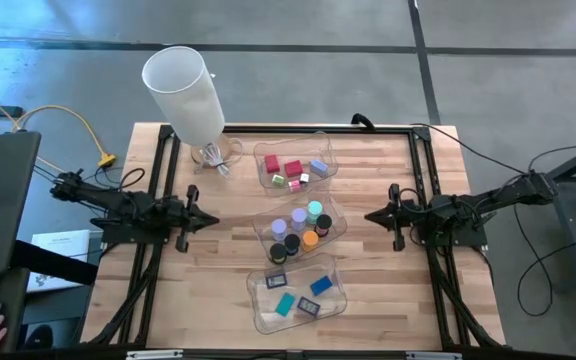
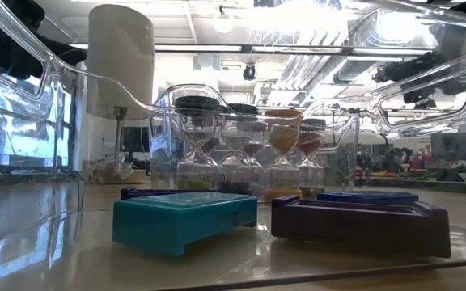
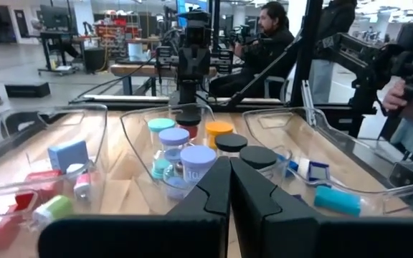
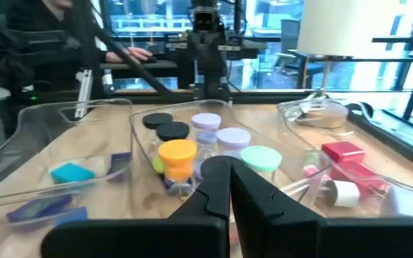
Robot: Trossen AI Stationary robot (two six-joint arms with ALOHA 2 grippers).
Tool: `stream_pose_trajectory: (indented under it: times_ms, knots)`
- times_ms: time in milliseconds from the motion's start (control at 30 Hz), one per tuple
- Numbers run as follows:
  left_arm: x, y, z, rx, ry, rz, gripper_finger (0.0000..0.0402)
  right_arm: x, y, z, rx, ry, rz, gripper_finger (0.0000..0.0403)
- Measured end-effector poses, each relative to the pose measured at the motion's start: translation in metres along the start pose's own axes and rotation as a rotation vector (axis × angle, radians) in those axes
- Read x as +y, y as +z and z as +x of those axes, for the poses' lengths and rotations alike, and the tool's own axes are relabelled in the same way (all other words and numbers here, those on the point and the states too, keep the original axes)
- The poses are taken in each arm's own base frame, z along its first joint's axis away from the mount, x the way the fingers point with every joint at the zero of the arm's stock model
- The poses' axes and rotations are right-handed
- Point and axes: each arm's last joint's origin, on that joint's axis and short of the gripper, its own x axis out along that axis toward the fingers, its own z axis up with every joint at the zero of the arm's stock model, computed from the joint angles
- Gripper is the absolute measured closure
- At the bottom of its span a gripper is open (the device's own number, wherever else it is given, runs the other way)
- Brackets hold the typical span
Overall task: Pick & Place Office items
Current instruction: Return to Home Position
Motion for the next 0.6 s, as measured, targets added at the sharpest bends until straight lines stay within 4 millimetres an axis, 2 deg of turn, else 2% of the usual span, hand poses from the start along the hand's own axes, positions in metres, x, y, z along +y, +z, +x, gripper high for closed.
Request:
stream_pose_trajectory:
  times_ms: [167,333,600]
  knots:
    - [-0.0004,-0.0023,0.0016,0.027,0.002,-0.028,0.0401,0.0001,-0.0003,0.0000,0.001,0.002,-0.002,0.0401]
    - [-0.0008,-0.0029,0.0033,0.035,0.003,0.045,0.0401,0.0001,-0.0003,0.0000,0.001,0.004,-0.003,0.0401]
    - [-0.0013,0.0067,0.0038,-0.060,0.002,-0.003,0.0401,0.0001,-0.0004,0.0000,0.001,0.002,-0.003,0.0401]
